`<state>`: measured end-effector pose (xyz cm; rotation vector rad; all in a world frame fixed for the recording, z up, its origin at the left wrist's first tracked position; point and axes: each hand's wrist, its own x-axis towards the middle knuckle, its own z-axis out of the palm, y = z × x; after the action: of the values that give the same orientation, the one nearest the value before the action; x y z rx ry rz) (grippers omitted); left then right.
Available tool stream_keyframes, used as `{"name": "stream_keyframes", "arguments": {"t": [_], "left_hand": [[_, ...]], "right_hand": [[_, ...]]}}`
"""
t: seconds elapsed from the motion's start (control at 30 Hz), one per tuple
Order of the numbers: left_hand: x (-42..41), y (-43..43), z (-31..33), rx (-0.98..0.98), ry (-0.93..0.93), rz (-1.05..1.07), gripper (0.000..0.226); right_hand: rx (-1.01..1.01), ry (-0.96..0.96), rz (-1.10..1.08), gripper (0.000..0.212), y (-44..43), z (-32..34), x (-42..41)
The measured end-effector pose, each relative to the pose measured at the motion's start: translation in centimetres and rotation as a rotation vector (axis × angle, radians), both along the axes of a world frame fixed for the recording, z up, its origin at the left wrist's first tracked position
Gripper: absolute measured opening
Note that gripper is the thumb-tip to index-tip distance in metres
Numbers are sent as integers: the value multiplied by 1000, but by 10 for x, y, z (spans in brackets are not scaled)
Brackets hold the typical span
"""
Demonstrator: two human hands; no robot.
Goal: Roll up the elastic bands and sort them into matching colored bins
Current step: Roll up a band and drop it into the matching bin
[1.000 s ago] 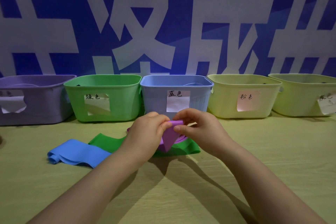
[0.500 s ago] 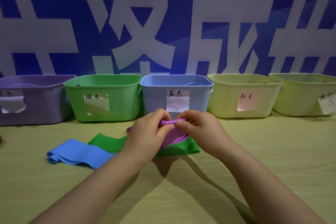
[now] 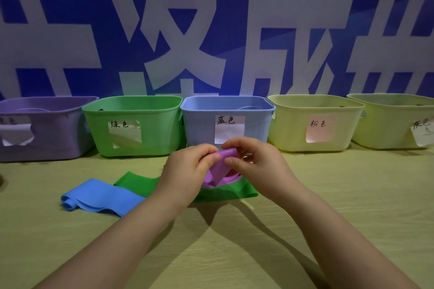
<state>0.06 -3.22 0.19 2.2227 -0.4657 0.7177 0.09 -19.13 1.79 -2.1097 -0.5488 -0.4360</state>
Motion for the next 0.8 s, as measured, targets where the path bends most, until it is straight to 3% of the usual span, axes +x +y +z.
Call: {"name": "stream_keyframes", "arguments": {"t": [0.17,0.27,0.53,0.8], "left_hand": [[-1,-2,-2,-10,14,-66,25],[-5,-6,-2,-7,45,-62,11],[-2,-2,-1,71,-114,10,2],[-6,-2,2,-52,-123,-47,13]], "right_hand": [[-106,-50,-44,9,0,0,2],[-106,-22,-69,11,-1,1,1],[-118,62,-39,26,-1,2,-2],[66,210,49,19,2,-2,1]]}}
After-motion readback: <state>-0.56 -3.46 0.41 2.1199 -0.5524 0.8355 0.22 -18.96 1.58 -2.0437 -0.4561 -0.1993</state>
